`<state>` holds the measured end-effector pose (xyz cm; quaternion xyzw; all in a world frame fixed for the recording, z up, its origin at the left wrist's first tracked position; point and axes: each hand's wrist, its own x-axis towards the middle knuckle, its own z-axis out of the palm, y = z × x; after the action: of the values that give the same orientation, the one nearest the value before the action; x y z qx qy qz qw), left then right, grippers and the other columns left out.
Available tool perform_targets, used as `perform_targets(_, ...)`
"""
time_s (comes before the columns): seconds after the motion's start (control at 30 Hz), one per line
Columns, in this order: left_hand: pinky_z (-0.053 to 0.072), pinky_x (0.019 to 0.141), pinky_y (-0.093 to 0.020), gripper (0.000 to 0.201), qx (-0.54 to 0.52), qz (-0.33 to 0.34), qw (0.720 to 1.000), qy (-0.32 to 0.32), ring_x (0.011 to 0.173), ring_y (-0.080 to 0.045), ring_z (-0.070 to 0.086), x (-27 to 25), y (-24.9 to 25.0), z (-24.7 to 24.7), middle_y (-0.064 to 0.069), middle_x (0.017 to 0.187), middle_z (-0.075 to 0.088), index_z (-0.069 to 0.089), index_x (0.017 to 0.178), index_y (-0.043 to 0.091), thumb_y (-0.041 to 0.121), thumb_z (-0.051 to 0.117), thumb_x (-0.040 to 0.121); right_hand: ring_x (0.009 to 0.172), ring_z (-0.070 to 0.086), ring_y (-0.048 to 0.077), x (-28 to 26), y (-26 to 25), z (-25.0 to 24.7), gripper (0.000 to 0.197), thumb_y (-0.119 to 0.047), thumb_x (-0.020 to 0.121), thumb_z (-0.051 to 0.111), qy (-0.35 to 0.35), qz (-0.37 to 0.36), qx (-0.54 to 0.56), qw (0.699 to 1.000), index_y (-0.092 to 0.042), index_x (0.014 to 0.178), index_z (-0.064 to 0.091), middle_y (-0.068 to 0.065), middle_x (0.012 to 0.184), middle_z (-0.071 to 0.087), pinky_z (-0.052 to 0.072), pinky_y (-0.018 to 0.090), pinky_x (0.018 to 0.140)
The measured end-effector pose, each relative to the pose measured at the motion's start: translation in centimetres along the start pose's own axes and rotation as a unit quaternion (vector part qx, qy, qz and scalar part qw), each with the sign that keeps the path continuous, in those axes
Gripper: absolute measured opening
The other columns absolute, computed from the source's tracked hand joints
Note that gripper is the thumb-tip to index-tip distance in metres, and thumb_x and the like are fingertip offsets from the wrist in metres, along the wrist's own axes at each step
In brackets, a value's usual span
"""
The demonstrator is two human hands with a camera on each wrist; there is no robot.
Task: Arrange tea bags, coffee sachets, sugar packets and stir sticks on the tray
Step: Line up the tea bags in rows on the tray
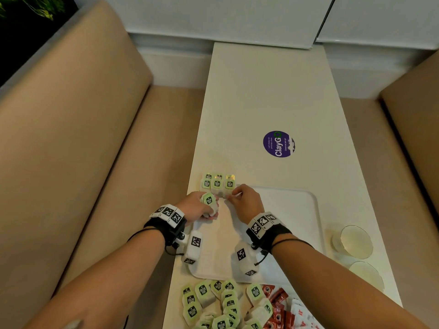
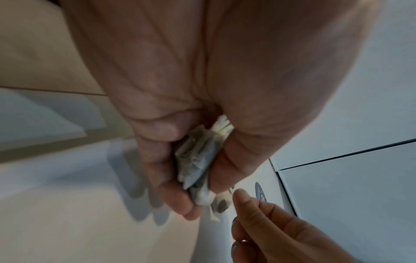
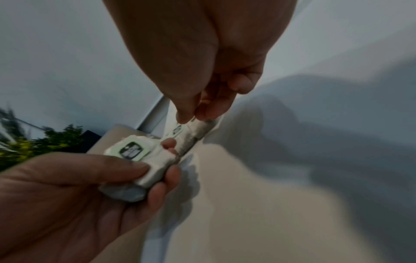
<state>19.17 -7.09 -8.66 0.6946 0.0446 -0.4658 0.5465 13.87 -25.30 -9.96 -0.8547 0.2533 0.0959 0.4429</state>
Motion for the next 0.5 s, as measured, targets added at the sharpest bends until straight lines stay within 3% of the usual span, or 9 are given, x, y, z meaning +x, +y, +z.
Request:
perform_targets(0.07, 0.056, 0.092, -0.050, 0.041, -0.011, 0.017, 1.000, -0.008, 0.092, -0.036, 0.071, -0.3, 0.0, 0.0, -0.021, 0.094, 0.070, 0.064, 0.110, 0.013, -0.019, 0.058, 0.086, 0.069, 0.056, 0.002, -0.4, -0.6, 0.2, 0.012, -0.028, 0.093, 0.070, -0.033, -0.046, 0.012, 0.998, -0.017, 0.097, 0.069, -0.009, 0.079, 0.063, 0.042, 0.024, 0.071)
perform_targets(0.17, 0.060, 0.071, -0.038, 0.046, -0.018, 0.045, 0.999, -0.015, 0.089, -0.035, 0.069, -0.7, 0.1, -0.1, -0.020, 0.099, 0.069, 0.061, 0.118, 0.014, -0.019, 0.062, 0.085, 0.063, 0.052, -0.003, -1.3, -1.6, 0.5, 0.016, -0.023, 0.098, 0.063, -0.134, -0.097, 0.000, 0.986, -0.015, 0.105, 0.074, -0.007, 0.082, 0.065, 0.044, 0.024, 0.072)
perform_targets(0.27, 0.057, 0.063, -0.031, 0.050, -0.031, 0.053, 0.998, 0.009, 0.088, -0.032, 0.068, -1.0, 0.1, -0.3, -0.018, 0.104, 0.066, 0.061, 0.116, 0.016, -0.020, 0.066, 0.082, 0.062, 0.052, 0.002, -1.3, -1.9, 0.8, 0.011, -0.021, 0.099, 0.062, -0.156, -0.108, -0.030, 0.981, -0.018, 0.095, 0.072, -0.008, 0.075, 0.061, 0.046, 0.029, 0.072)
perform_targets(0.33, 0.058, 0.067, -0.034, 0.049, -0.038, 0.058, 0.997, 0.022, 0.087, -0.032, 0.067, -1.1, 0.1, -0.5, -0.018, 0.103, 0.066, 0.061, 0.113, 0.016, -0.019, 0.068, 0.081, 0.064, 0.056, 0.011, -1.1, -2.0, 0.9, 0.013, -0.020, 0.098, 0.062, -0.153, -0.098, -0.035, 0.983, -0.015, 0.088, 0.069, -0.001, 0.077, 0.064, 0.052, 0.036, 0.075)
perform_targets(0.43, 0.056, 0.084, -0.050, 0.046, -0.054, 0.047, 0.996, 0.047, 0.086, -0.034, 0.069, -1.1, 0.0, -0.7, -0.017, 0.101, 0.070, 0.059, 0.117, 0.016, -0.013, 0.070, 0.083, 0.068, 0.057, 0.019, -1.2, -2.2, 1.0, 0.018, -0.021, 0.098, 0.061, -0.131, -0.095, -0.027, 0.986, -0.010, 0.086, 0.068, 0.012, 0.084, 0.069, 0.054, 0.042, 0.078)
perform_targets(0.5, 0.060, 0.081, -0.048, 0.043, -0.056, 0.035, 0.995, 0.068, 0.083, -0.030, 0.073, -1.2, 0.0, -0.9, -0.016, 0.102, 0.073, 0.057, 0.122, 0.016, -0.005, 0.071, 0.086, 0.066, 0.056, 0.020, -1.3, -2.2, 1.2, 0.022, -0.021, 0.099, 0.060, -0.111, -0.088, -0.003, 0.990, -0.009, 0.082, 0.065, 0.013, 0.080, 0.067, 0.054, 0.043, 0.077)
